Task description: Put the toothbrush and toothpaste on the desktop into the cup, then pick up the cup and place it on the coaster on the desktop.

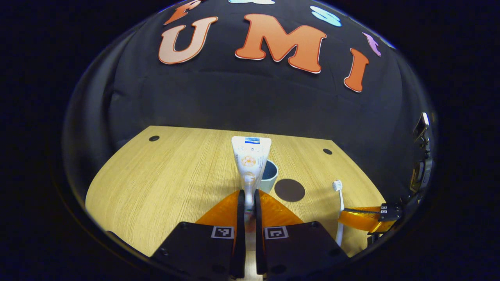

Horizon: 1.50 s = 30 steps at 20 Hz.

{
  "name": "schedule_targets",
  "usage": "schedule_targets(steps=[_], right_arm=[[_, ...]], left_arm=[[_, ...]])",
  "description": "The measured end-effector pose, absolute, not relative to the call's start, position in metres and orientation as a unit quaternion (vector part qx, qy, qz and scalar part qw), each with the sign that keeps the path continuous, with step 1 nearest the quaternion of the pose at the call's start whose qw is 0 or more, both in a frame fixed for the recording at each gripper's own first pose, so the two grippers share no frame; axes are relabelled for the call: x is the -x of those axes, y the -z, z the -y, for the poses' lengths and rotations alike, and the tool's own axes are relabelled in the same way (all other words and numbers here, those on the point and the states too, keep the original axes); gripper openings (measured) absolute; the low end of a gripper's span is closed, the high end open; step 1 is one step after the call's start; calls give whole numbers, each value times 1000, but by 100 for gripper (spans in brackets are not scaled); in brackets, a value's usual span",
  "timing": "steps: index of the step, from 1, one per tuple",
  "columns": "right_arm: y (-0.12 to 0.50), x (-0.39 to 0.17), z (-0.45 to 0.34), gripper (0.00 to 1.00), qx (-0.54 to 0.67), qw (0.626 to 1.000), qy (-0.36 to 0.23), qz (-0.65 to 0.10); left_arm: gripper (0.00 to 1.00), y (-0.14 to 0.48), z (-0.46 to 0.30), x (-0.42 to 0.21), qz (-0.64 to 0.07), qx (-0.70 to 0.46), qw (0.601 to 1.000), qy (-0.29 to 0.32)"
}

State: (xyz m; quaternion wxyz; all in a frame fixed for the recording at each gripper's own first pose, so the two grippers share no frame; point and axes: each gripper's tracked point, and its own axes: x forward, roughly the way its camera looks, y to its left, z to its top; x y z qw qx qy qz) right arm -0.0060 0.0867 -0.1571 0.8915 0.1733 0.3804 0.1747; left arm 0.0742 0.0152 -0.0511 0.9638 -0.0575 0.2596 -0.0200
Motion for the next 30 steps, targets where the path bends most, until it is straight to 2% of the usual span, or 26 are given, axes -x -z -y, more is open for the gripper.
schedule_targets(steps=[6, 16, 30], right_arm=[[145, -8, -94, 5, -190, 901, -187, -343], [133, -25, -93, 5, -222, 906, -191, -307], [129, -47, -88, 5, -238, 912, -193, -273]], left_arm=[[14, 30, -7, -101, -180, 53, 982, 27], [14, 17, -7, -160, -99, 86, 991, 17], [14, 50, 8, -206, -91, 108, 990, 25]])
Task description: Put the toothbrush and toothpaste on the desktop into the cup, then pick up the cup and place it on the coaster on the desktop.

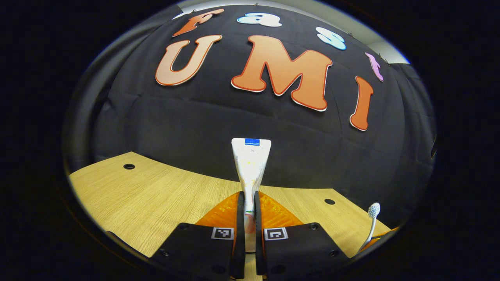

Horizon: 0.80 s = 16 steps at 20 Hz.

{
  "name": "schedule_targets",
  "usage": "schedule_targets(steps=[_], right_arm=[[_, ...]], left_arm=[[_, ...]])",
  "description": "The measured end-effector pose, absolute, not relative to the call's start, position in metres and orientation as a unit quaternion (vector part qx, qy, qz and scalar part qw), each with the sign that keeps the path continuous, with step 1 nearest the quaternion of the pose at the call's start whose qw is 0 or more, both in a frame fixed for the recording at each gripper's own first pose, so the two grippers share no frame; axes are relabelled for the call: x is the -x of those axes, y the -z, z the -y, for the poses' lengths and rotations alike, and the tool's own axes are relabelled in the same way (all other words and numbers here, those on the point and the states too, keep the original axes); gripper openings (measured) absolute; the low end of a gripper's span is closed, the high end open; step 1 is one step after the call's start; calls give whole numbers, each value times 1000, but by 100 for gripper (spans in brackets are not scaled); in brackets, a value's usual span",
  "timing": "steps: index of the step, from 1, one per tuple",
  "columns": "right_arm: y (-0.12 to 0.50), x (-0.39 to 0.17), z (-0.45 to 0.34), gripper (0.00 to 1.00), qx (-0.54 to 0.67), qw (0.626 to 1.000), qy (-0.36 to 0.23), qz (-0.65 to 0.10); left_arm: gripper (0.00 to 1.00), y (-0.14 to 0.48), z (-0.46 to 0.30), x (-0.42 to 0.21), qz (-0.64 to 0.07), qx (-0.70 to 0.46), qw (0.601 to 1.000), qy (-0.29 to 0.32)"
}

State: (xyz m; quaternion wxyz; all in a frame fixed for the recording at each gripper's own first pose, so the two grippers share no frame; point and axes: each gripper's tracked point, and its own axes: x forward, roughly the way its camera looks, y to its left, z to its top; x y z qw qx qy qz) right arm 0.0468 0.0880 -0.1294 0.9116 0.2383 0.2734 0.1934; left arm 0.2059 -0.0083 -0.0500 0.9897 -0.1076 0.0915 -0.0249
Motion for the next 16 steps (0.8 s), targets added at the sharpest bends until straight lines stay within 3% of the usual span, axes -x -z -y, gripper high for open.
schedule_targets(steps=[16], right_arm=[[135, -60, -97, 5, -257, 907, -197, -269]], left_arm=[[21, 87, -2, -190, -157, 115, 981, 26]])
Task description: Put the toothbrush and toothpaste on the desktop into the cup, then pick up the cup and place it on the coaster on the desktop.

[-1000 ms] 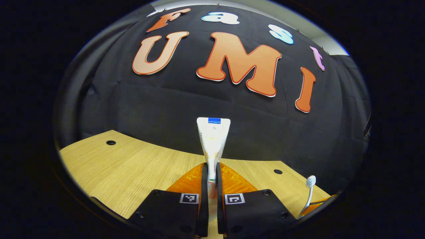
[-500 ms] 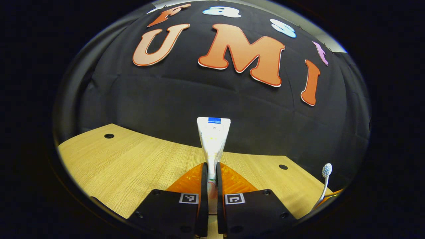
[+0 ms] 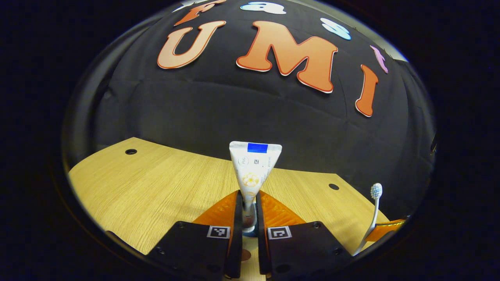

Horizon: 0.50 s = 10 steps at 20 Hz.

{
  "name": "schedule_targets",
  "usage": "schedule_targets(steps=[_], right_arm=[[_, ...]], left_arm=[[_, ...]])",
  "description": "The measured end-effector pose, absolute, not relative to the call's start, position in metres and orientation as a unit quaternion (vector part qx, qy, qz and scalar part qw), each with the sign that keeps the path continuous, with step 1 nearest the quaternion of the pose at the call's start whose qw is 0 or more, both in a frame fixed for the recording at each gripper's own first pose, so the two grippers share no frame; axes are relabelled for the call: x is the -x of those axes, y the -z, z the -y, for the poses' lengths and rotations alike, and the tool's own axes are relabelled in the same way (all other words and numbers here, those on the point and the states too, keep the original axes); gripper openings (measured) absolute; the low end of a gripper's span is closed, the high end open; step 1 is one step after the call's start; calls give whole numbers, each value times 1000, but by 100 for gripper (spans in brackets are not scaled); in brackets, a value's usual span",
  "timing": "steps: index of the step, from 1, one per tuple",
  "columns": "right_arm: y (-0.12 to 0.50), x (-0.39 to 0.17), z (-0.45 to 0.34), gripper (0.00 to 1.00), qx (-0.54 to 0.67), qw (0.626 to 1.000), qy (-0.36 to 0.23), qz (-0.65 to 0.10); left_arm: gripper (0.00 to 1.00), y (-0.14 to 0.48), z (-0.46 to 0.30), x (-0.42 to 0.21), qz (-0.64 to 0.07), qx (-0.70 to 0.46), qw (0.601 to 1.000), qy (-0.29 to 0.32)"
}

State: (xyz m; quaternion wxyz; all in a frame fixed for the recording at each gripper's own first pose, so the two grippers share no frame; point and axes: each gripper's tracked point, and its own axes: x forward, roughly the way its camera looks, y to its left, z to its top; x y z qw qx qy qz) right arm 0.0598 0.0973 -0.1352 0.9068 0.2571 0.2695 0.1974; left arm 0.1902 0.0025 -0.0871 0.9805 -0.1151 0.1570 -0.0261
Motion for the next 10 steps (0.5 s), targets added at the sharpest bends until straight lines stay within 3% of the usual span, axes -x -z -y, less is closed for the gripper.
schedule_targets(steps=[9, 10], right_arm=[[114, -105, -116, 4, -286, 917, -201, -192], [111, -111, -117, 4, -285, 919, -200, -183]], left_arm=[[28, 101, -11, -168, -178, 117, 976, 44], [23, 102, -11, -166, -181, 114, 976, 47]])
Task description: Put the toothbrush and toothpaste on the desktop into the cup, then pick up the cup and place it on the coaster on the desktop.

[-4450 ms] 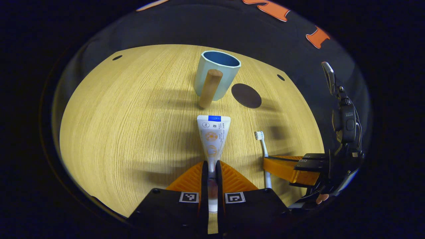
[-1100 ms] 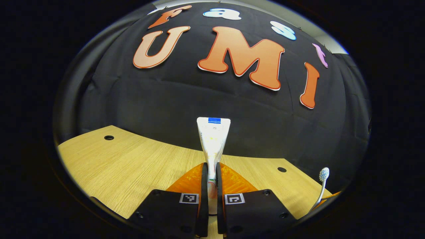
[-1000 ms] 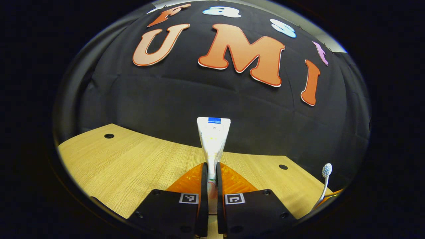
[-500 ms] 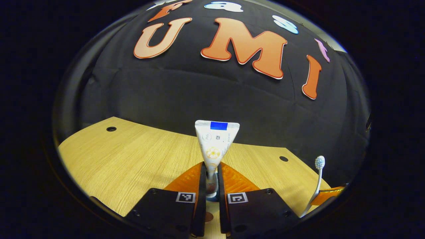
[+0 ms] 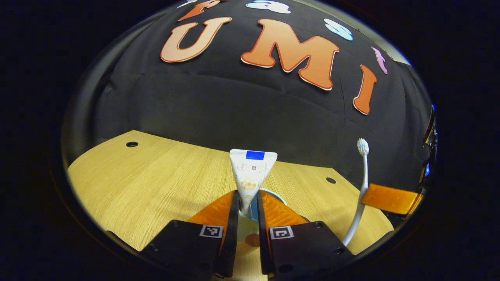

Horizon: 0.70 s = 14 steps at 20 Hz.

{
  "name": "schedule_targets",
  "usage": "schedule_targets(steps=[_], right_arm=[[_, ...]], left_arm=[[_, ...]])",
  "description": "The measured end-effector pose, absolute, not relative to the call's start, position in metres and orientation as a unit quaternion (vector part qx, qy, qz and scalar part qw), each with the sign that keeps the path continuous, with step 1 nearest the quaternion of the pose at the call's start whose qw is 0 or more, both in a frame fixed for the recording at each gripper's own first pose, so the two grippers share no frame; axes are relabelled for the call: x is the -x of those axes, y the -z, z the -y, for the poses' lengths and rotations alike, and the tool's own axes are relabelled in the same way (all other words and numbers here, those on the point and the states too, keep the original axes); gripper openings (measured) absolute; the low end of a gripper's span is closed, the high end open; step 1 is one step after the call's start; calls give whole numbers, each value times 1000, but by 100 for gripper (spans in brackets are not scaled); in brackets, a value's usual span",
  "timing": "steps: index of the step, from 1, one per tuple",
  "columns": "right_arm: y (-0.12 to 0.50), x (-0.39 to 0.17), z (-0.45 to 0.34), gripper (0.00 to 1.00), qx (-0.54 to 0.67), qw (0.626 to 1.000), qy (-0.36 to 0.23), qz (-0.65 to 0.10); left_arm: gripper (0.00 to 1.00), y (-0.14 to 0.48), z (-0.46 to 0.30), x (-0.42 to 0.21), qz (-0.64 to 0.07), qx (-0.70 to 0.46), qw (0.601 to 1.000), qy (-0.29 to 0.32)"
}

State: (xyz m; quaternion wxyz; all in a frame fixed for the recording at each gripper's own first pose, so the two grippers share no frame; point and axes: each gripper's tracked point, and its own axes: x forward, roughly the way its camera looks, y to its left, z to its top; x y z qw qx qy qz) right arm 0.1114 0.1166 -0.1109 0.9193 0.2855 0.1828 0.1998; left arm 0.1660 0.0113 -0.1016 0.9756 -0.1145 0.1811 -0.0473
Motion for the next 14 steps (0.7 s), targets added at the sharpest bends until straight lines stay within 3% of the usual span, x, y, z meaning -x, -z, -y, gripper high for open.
schedule_targets(steps=[1, 4, 6, 9, 10, 14], right_arm=[[108, -117, -119, 4, -285, 921, -202, -173], [94, -133, -124, 5, -290, 924, -204, -143], [84, -144, -125, 5, -299, 925, -202, -116], [66, -157, -125, 5, -302, 930, -198, -62], [63, -160, -124, 5, -302, 931, -197, -47], [54, -173, -126, 5, -307, 933, -190, 0]], left_arm=[[33, 98, -13, -162, -174, 111, 978, 46], [34, 86, -22, -156, -156, 90, 983, 42], [46, 87, -26, -149, -162, 92, 982, 43], [92, 93, -38, -142, -170, 105, 979, 29], [96, 93, -42, -138, -172, 108, 979, 26], [99, 90, -61, -125, -170, 111, 979, 10]])
